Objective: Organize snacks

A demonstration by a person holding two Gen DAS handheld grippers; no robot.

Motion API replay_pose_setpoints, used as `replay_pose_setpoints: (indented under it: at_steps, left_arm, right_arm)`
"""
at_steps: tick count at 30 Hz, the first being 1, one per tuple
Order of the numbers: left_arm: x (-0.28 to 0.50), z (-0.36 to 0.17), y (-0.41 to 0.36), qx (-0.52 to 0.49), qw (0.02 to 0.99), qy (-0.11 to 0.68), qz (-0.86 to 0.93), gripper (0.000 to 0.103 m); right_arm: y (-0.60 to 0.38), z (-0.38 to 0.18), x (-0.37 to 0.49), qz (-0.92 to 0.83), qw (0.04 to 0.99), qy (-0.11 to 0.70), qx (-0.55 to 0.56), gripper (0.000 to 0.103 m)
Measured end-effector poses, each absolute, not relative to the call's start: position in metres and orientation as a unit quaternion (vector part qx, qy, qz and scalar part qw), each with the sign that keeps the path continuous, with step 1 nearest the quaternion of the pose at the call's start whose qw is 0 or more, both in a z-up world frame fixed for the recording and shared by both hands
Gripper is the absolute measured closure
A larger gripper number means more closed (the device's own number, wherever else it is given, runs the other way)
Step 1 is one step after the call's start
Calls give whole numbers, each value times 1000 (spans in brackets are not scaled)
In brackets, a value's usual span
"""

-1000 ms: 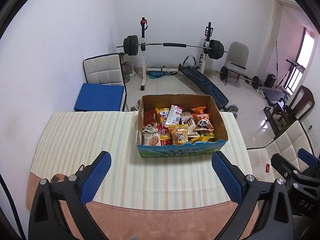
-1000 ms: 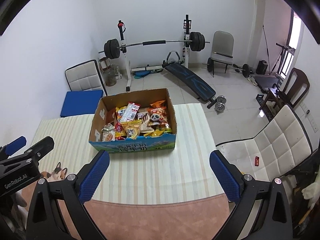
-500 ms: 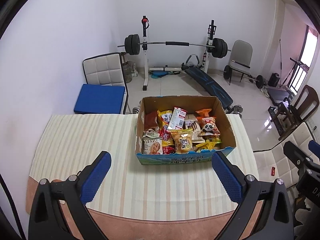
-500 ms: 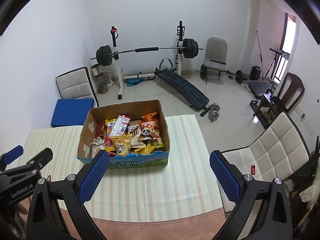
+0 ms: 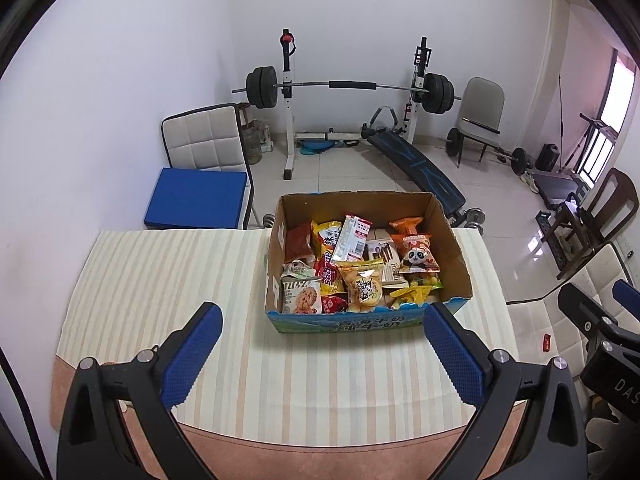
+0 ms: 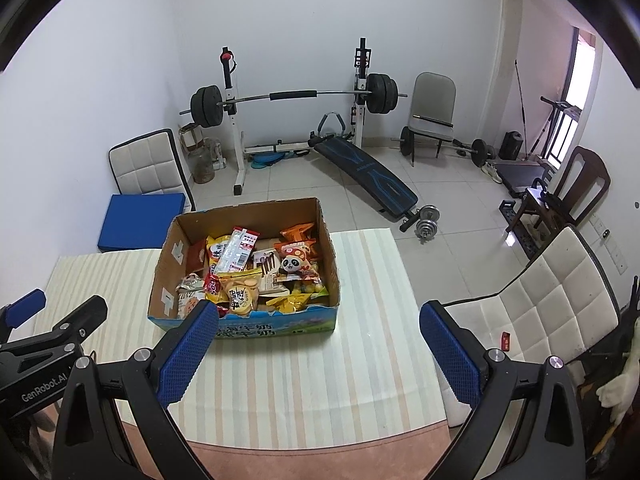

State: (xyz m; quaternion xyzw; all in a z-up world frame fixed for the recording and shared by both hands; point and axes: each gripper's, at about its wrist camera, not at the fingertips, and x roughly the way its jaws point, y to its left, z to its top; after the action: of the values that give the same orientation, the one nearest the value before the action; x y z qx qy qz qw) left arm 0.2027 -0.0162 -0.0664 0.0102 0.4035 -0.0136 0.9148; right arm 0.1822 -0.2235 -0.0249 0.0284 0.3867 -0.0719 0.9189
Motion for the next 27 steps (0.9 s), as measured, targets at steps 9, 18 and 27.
replay_pose_setpoints:
  at_steps: [9, 18, 27]
  left_arm:
    - [204, -64, -16, 9, 915, 402, -15, 0]
    - [204, -62, -16, 10, 915, 403, -18, 0]
    - [204, -61, -16, 15, 914, 404, -23, 0]
  right_arm:
    - [-230, -28, 184, -74, 918, 388, 31, 1]
    - [-231, -27, 181, -75, 917, 390, 30, 0]
    - [-231, -27, 179, -76, 917, 391, 31, 0]
